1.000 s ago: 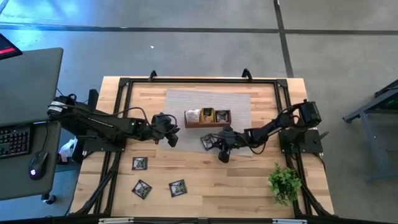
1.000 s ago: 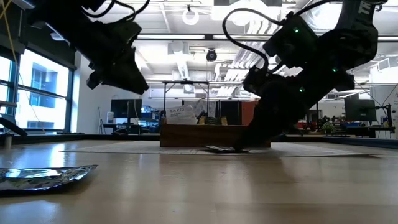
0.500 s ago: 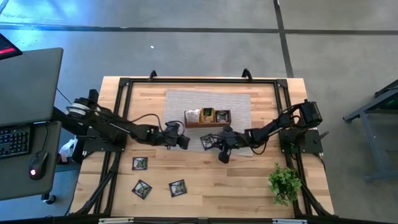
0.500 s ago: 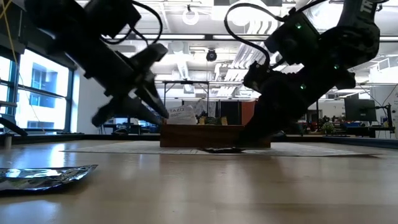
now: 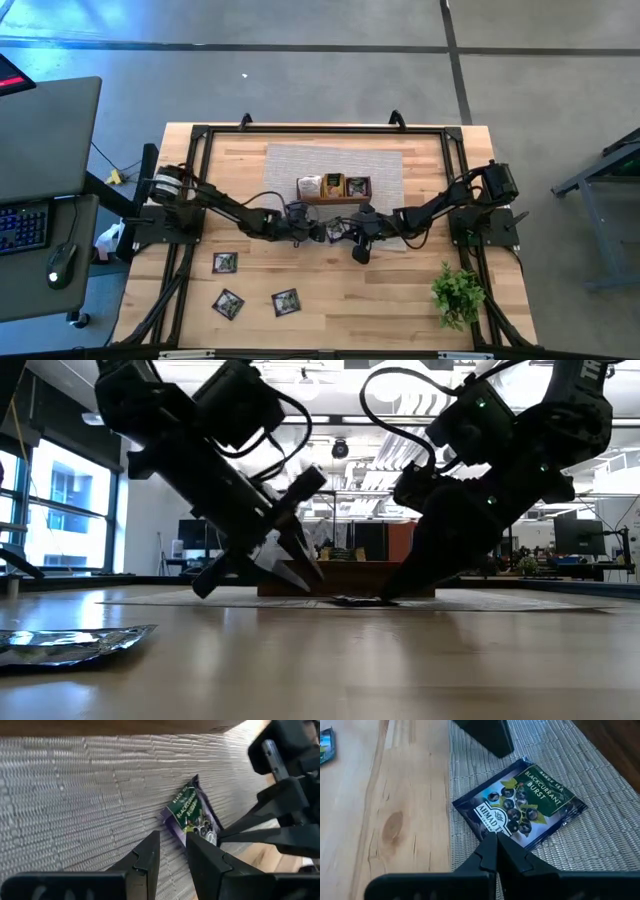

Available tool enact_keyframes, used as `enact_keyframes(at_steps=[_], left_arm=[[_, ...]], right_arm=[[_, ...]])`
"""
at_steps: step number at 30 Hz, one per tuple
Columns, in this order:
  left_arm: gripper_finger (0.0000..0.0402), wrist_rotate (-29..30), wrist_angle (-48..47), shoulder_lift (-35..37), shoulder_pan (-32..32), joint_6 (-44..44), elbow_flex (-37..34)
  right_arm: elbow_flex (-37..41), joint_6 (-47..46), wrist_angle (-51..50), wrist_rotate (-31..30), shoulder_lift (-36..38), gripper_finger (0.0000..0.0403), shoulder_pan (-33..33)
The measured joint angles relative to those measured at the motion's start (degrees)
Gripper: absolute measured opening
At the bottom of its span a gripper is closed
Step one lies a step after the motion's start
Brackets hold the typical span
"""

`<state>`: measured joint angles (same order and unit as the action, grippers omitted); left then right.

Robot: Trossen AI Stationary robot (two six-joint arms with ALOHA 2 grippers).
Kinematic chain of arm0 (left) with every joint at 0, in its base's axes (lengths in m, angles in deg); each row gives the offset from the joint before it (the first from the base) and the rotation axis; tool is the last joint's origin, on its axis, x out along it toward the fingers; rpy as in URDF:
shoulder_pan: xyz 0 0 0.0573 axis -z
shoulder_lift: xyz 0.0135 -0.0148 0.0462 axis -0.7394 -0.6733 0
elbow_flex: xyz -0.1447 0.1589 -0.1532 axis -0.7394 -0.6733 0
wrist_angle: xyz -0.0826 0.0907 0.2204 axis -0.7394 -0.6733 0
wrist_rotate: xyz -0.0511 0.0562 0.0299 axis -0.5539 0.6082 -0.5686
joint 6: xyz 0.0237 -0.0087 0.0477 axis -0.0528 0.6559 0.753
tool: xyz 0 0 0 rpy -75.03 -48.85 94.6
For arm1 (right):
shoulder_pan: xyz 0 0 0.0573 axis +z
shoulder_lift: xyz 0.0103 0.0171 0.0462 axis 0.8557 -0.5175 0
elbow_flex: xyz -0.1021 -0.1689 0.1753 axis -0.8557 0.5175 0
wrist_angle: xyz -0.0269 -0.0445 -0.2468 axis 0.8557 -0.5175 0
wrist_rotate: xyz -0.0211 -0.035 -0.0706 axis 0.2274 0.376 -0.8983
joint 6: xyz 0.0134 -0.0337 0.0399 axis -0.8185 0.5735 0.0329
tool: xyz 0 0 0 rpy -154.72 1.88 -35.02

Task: Pick & Place Tea
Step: Put the violet tea bag into the right section of the wooden organizer

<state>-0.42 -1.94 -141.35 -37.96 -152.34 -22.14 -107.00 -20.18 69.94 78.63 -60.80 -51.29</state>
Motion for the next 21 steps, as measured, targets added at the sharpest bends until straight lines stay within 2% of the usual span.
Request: enact_keyframes(at_steps=[4, 15, 21], left_arm=[[0.0094, -0.70, 0.01, -1.92, -0.50, -5.10, 1.95], [0.0094, -0.63, -0.39, -2.20, -2.24, -3.87, 3.00], [0.0094, -5.30, -0.40, -2.20, -3.06, -3.68, 3.03]], right_arm=[[0.00, 0.00, -1.06, -0.53, 0.07, 0.0000, 0.00], [-0.02, 0.10, -0.85, -0.06, 0.07, 0.0000, -0.02], [-0.02, 0.20, -0.76, 0.49, 0.07, 0.0000, -0.02]])
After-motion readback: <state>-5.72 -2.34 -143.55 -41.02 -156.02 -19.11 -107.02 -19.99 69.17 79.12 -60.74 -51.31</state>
